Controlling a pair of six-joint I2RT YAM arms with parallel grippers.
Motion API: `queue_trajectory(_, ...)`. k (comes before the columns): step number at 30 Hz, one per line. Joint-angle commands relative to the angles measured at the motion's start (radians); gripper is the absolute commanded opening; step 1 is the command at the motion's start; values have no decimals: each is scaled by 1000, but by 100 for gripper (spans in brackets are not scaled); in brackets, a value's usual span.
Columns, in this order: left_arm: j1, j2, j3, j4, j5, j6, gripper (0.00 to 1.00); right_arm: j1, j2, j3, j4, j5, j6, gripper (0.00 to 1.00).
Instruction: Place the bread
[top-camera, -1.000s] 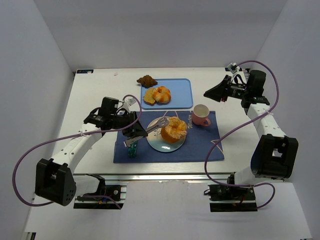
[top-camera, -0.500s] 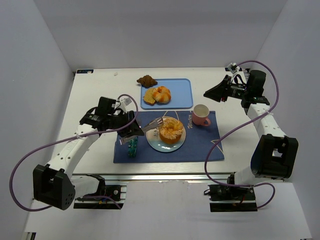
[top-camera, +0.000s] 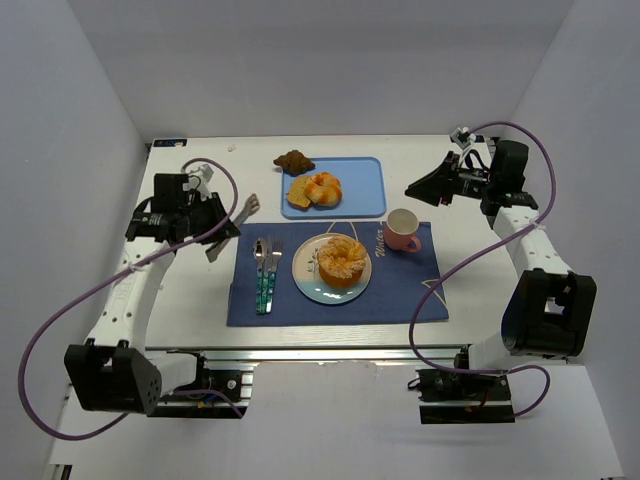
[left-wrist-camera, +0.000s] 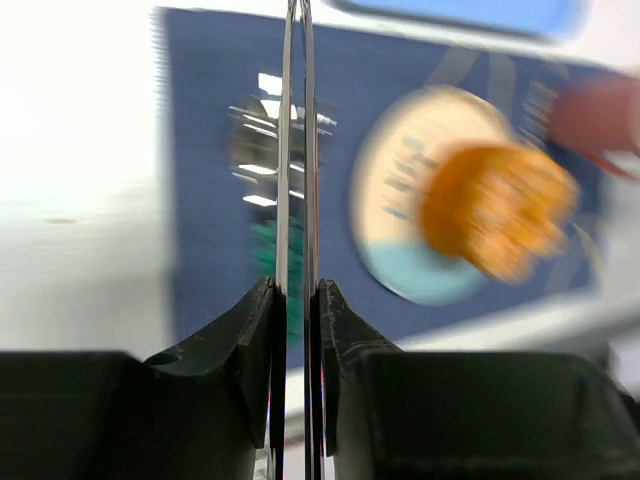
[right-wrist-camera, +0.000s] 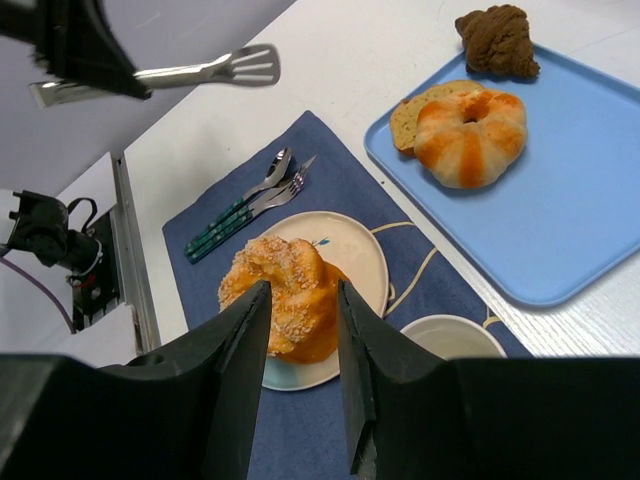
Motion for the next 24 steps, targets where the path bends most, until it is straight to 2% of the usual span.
queue_trajectory(1,72,57,-4,51,-208,99,29,11,-20,48,-66,3,-68,38)
queue_trajectory(2,133,86,-41,110,-251,118,29,11,-19,50,-75,1,-76,38)
queue_trajectory(4,176,118,-75,173,-268,149,29,11,-19,55,-94,3,-76,39)
queue_trajectory(5,201,132,-109,239,-288,158,33,11,-19,56,-97,3,-91,39)
queue_trajectory(11,241,215,-235,459,-359,264,44,11,-19,55,-102,3,-107,39)
queue_trajectory(15,275,285,-268,471,-356,279,55,11,-19,62,-138,12,-139,44)
queue_trajectory(18,281,324,-276,461,-359,275,58,13,-13,88,-210,35,-186,52)
queue_trajectory(23,289,319,-293,455,-392,259,64,13,13,140,-315,46,-266,59)
queue_trajectory(24,290,313,-293,452,-392,255,66,14,18,151,-357,49,-280,65)
